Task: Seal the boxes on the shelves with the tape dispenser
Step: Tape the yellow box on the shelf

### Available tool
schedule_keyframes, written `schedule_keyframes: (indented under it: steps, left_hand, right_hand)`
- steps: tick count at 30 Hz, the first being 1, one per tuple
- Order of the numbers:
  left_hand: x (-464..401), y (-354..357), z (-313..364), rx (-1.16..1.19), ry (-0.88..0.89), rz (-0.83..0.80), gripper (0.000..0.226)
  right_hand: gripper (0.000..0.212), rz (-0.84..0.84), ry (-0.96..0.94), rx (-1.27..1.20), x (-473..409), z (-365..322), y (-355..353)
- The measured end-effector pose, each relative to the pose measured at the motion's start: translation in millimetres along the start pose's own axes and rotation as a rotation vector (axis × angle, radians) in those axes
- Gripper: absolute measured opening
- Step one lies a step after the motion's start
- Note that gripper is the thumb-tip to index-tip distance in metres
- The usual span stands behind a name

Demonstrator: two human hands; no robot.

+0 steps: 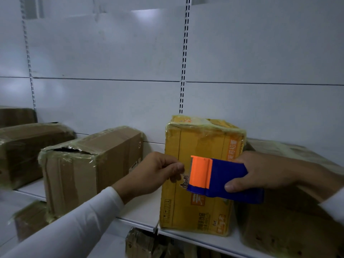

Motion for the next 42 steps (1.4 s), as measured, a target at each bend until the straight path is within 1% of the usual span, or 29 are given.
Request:
schedule_keyframes:
  steps: [1,2,4,5,7,10,12,16,21,28,30,32,35,38,39,42]
  left_hand:
    - [-0.7,-9.8,2.2,-0.015,-0.006,0.027,0.027]
    - [-1.0,-25.5,2.8,-0.027,-0.017,0.082,0.027]
    - [1.5,-66.4,1.5,-0.060,-0.054,0.222,0.028]
    - [2.1,-84.0,2.2,-0.078,-0.073,0.263,0.030]
    - [-4.0,-102.0,6.2,-0.084,-0.077,0.269,0.031]
    - [-24.1,-103.6,13.9,-0.106,-0.076,0.270,0.031]
    - [-35.2,-101.0,15.7,-0.119,-0.106,0.263,0.032]
    - [-47.0,-93.0,5.8,-0.107,-0.181,0.259,0.034]
    - [-57.7,-86.0,-13.7,-0.087,-0.255,0.248,0.034]
    - [-66.7,-89.6,-29.9,-0.190,-0.311,0.323,0.033]
    - [-67.5,-88.6,-34.2,-0.158,-0.324,0.358,0.032]
    - [-68.0,-87.9,-39.0,-0.097,-0.332,0.426,0.030]
    - [-64.2,-92.1,-47.4,-0.002,-0.354,0.544,0.029]
    - [-63.1,-94.1,-56.1,0.052,-0.391,0.549,0.035]
    - [-64.6,-93.8,-58.5,0.065,-0.394,0.550,0.036]
    - [-70.7,-90.8,-66.5,0.085,-0.404,0.548,0.034]
  right_hand:
    - [0.034,0.001,0.009,0.007,1.7,1.5,-4.6]
    - [0.037,0.011,0.020,0.022,5.5,3.7,-11.6]
    - [0.053,0.065,0.047,0.051,16.9,10.1,-30.5]
    - [0.057,0.097,0.062,0.043,22.8,15.1,-41.9]
    - [0.060,0.147,0.083,0.037,32.3,22.0,-65.5]
    - [0.071,0.202,0.124,0.037,37.2,25.7,-99.5]
    - [0.073,0.197,0.171,0.046,39.0,27.2,-115.7]
    - [0.083,0.172,0.265,0.117,36.7,25.4,-128.7]
    - [0.061,0.167,0.321,0.116,31.8,26.9,-128.9]
    - [0.059,0.188,0.280,0.079,19.1,31.1,-120.7]
    - [0.055,0.190,0.270,0.067,15.0,32.0,-120.1]
    - [0.049,0.196,0.264,0.057,11.2,33.5,-119.2]
    - [0.052,0.197,0.259,0.044,8.6,40.5,-118.8]
    - [0.062,0.204,0.258,0.014,6.2,49.8,-118.5]
    - [0.061,0.208,0.257,0.006,4.4,51.9,-118.3]
    - [0.048,0.222,0.258,-0.010,-0.5,54.5,-118.0]
Point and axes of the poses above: each hand's wrist, its own x-axis away from the middle knuckle, its own y-axis out of the palm, z = x × y, the point moved 4 cm from there along -x, towards the middle knuckle, and after that the axes turned 10 degrees about y, right-handed, at the moved point
